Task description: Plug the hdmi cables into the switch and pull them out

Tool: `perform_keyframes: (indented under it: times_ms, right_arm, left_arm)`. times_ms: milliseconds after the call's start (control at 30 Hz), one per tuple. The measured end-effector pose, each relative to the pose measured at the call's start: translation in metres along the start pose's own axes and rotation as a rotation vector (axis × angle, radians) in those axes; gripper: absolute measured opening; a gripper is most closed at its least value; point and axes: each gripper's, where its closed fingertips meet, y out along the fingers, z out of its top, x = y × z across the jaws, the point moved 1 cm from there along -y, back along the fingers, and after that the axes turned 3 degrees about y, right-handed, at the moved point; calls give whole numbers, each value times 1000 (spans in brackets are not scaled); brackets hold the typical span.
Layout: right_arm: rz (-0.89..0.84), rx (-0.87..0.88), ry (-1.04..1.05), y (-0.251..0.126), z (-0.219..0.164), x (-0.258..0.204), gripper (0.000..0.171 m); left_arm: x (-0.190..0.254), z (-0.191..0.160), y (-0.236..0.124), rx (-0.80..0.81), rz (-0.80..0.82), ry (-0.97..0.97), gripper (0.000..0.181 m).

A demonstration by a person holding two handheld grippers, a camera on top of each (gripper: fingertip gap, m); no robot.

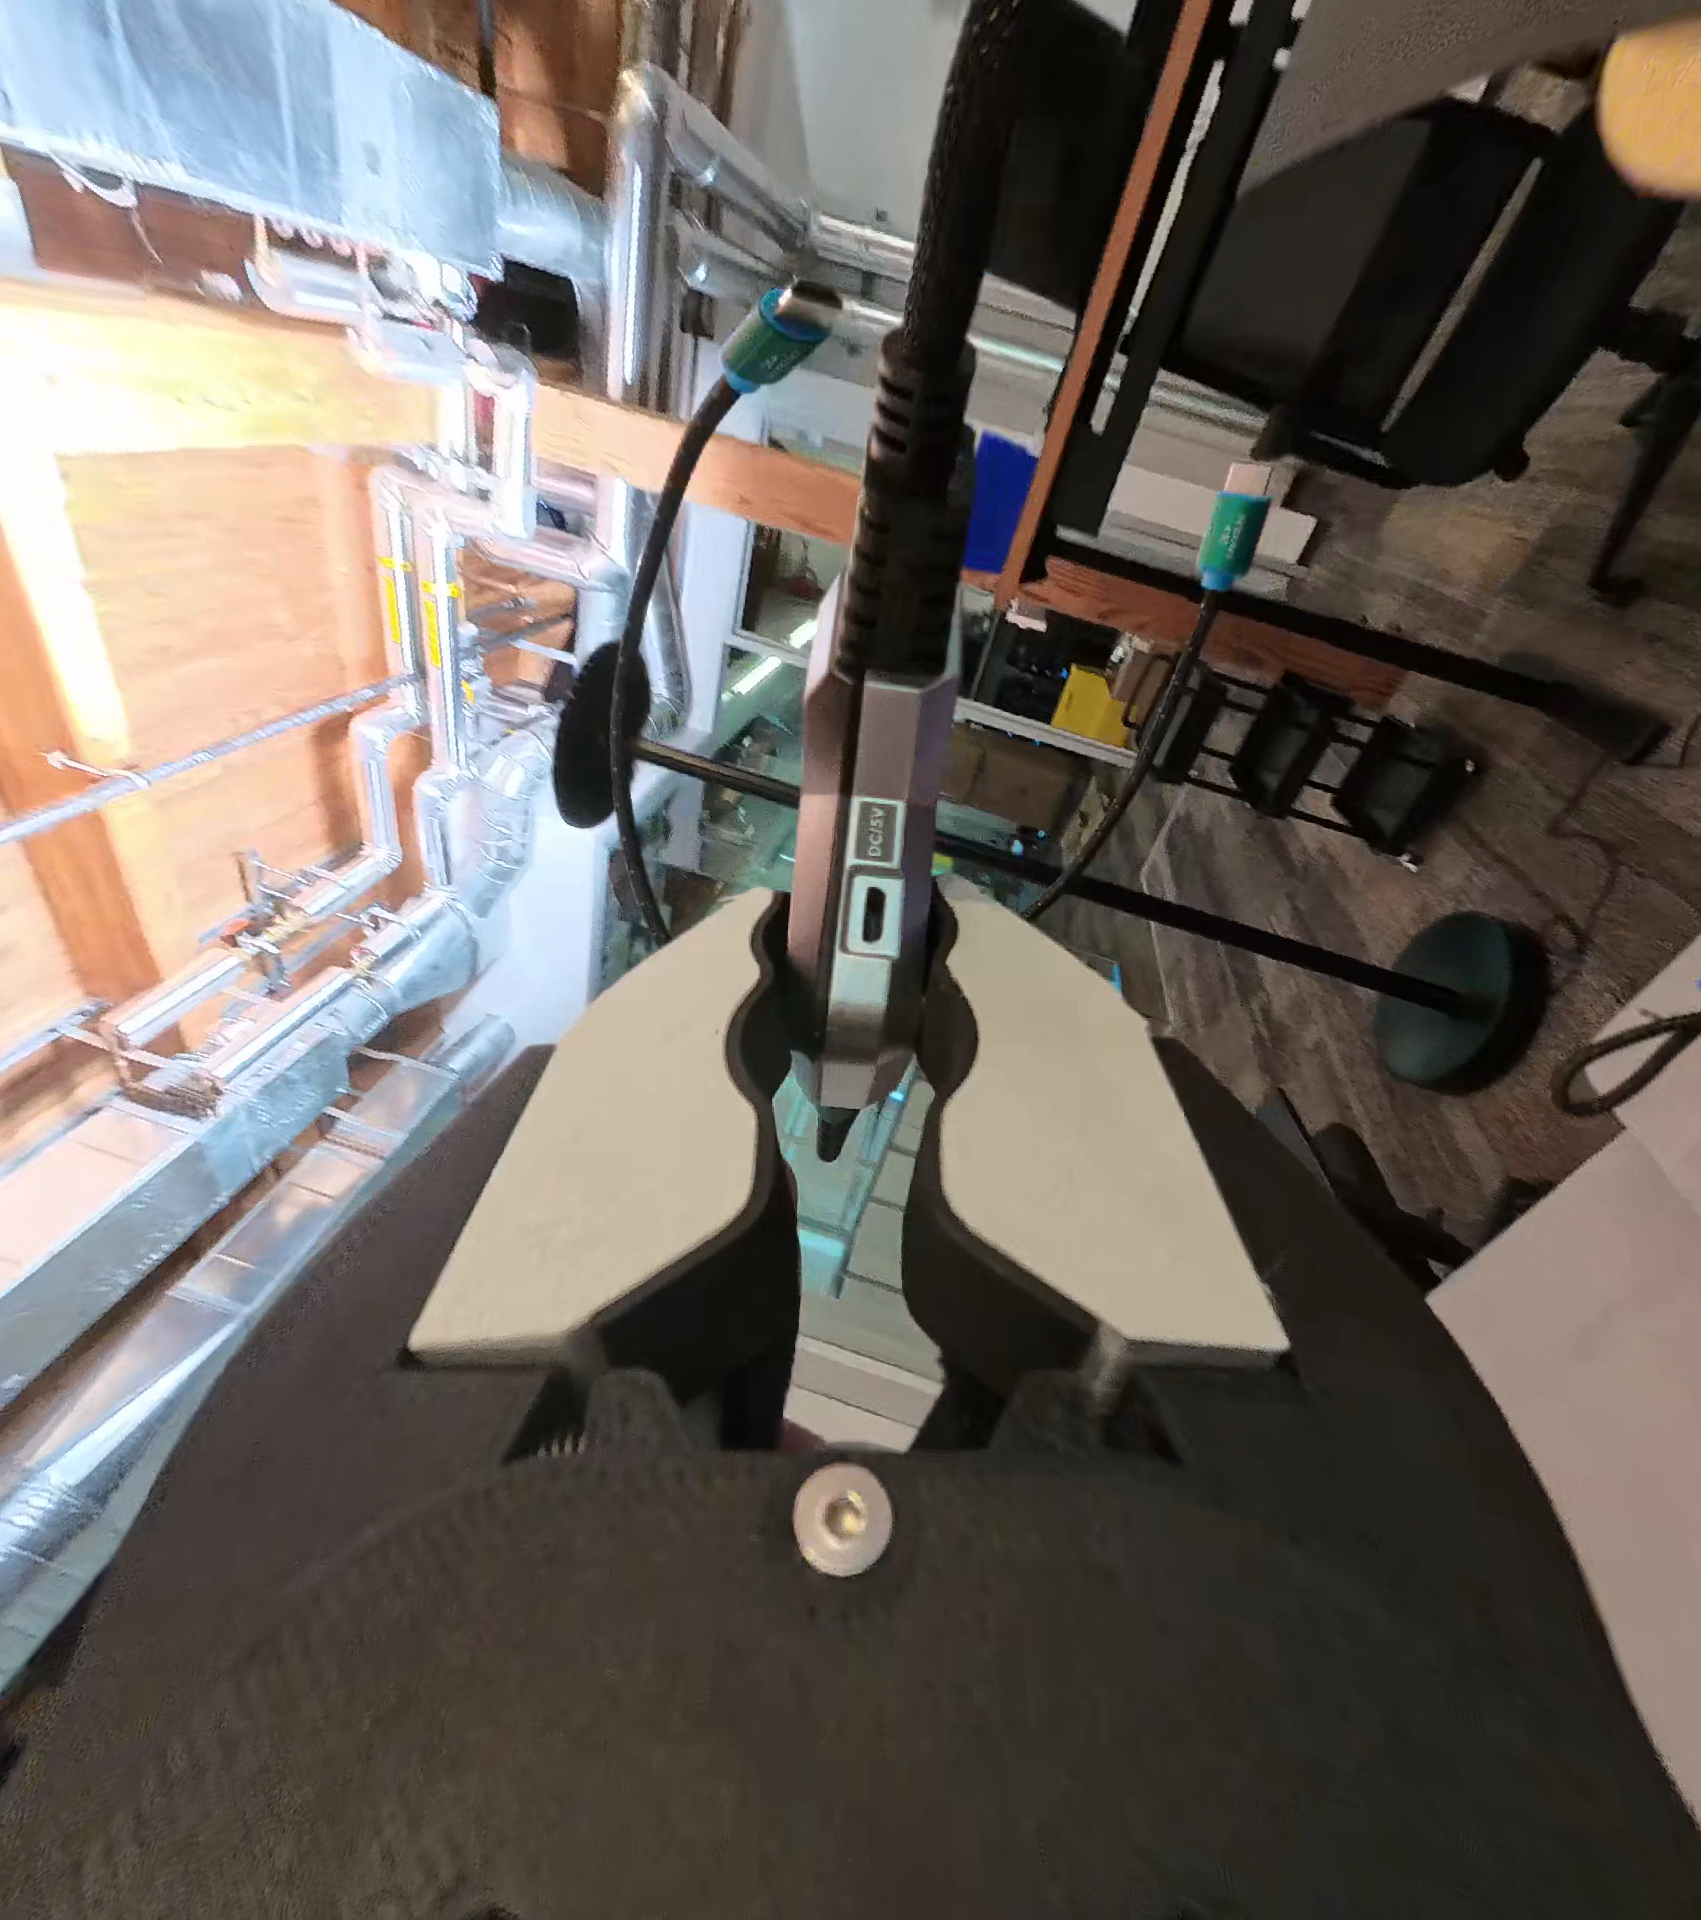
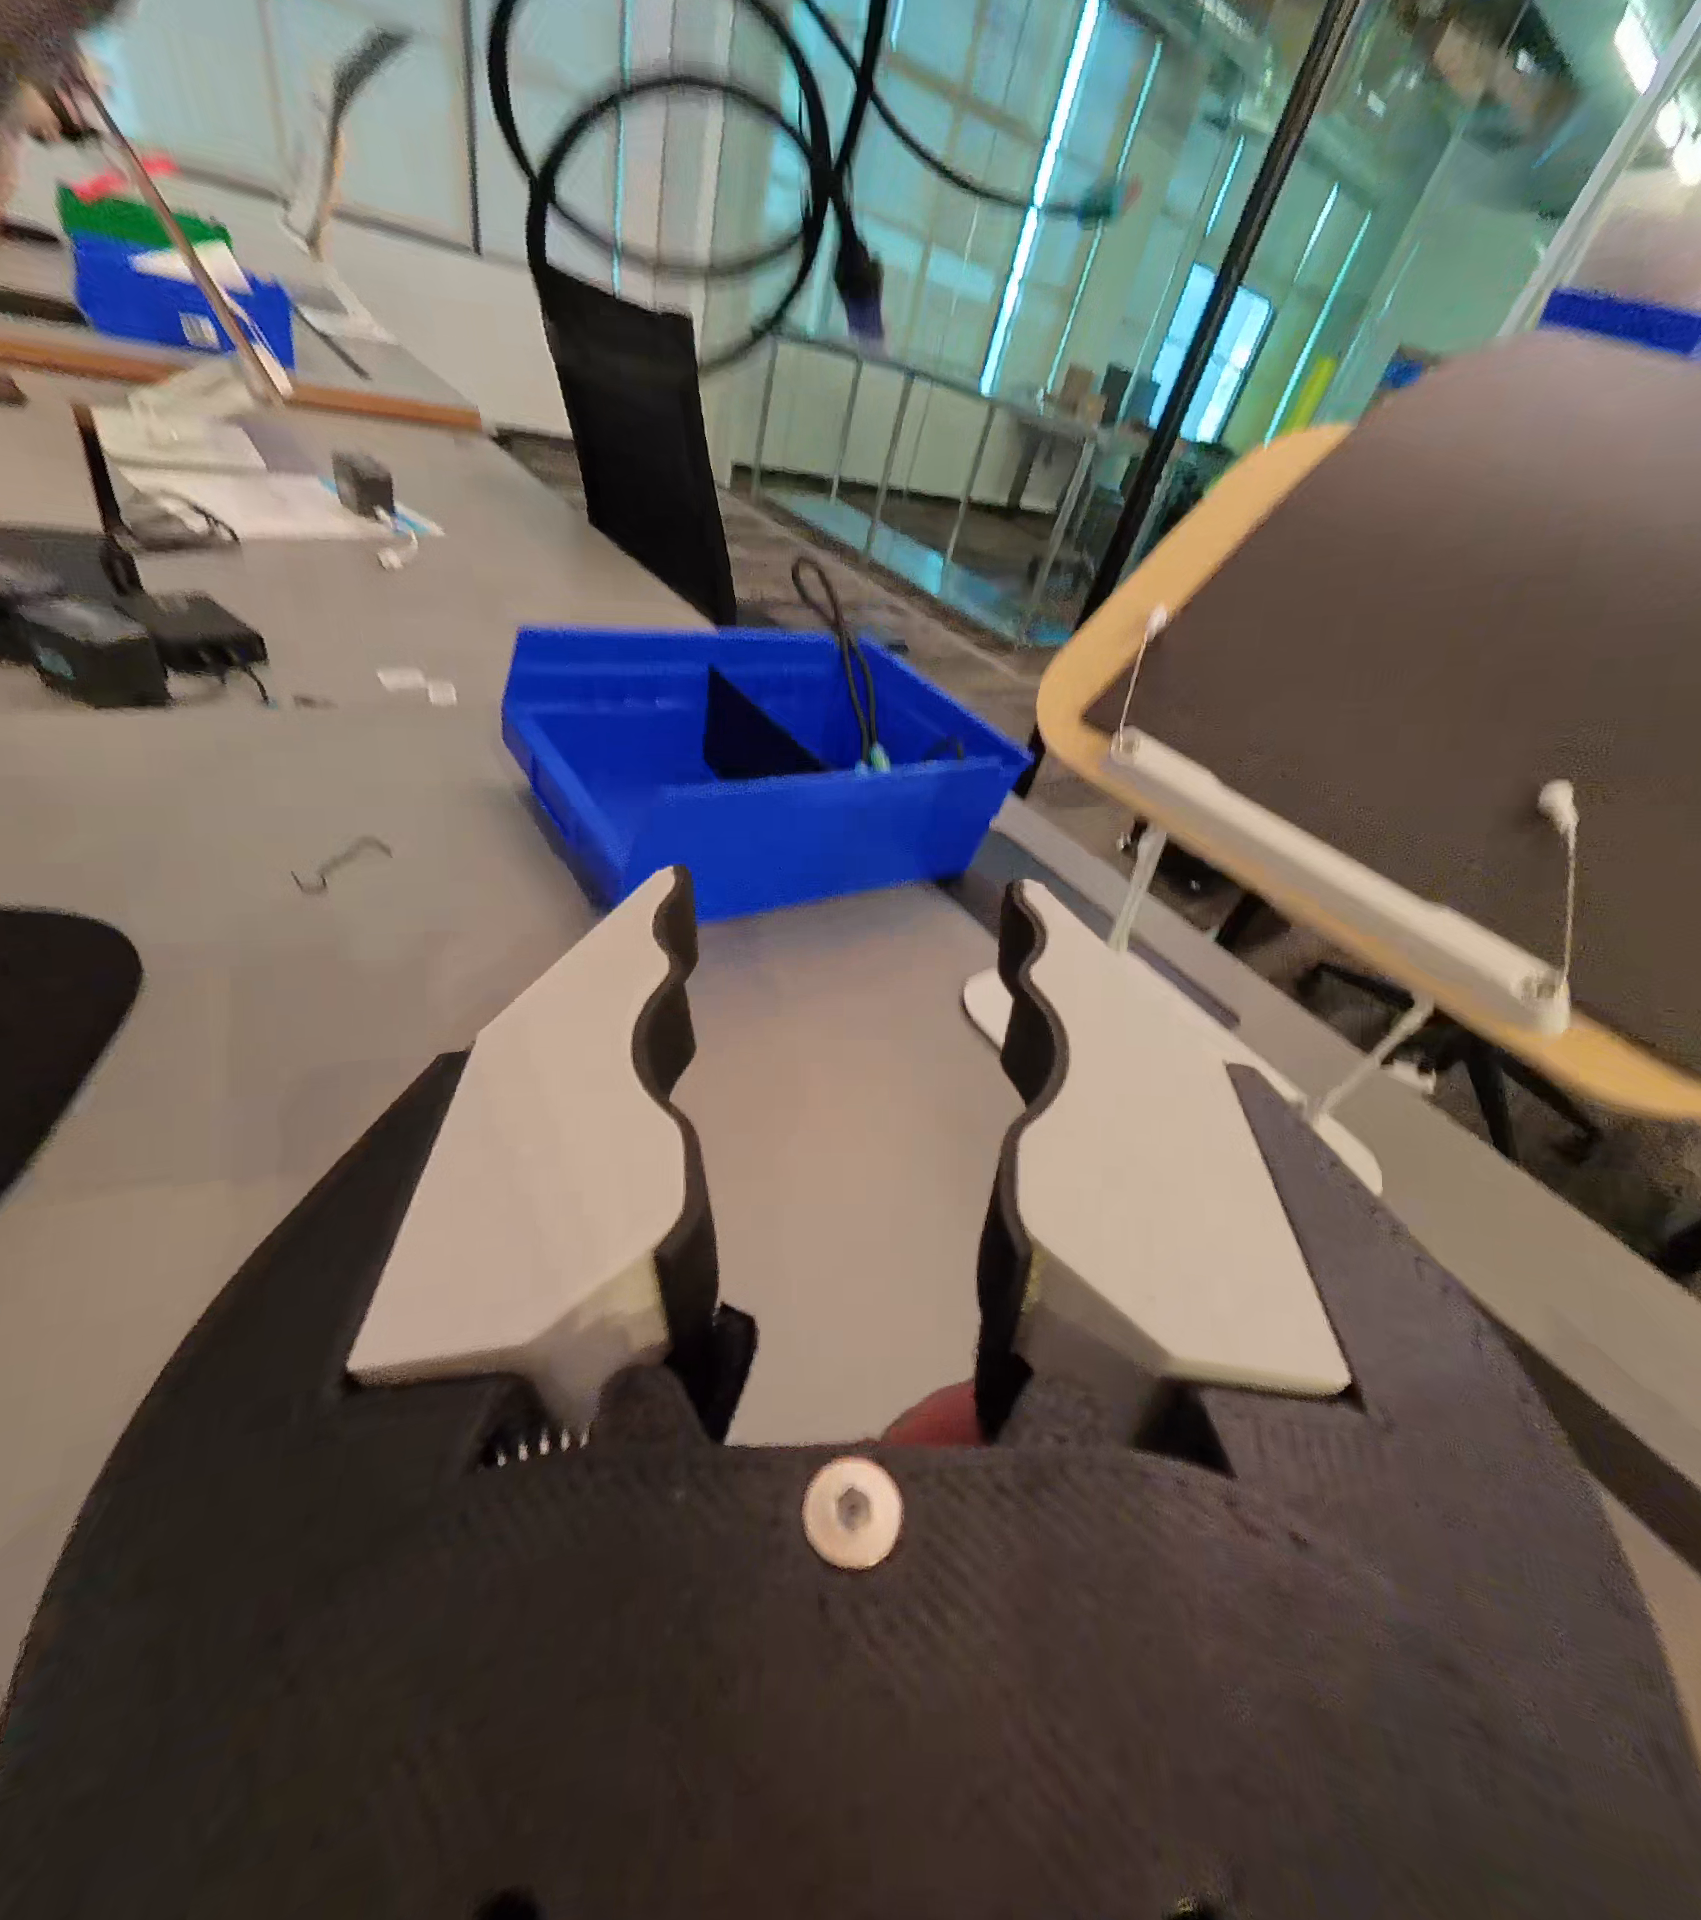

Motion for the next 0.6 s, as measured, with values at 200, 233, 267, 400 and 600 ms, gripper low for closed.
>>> perform_keyframes:
  times_ms: [200,233,267,400,600]
  right_arm:
    - [11,177,14,-6,95,5,64]
    - [9,191,-10,-7,107,5,64]
    - [-1,195,-44,-7,116,6,64]
    - [-47,154,-127,1,130,9,73]
    - [-64,93,-148,-12,109,36,67]
  left_arm:
    - [47,96,-43,94,-27,57,21]
    - [60,112,-49,108,-34,77,21]
    - [74,129,-54,127,-42,89,22]
    - [134,189,-72,211,-117,126,21]
    - [190,247,-90,459,-159,91,21]
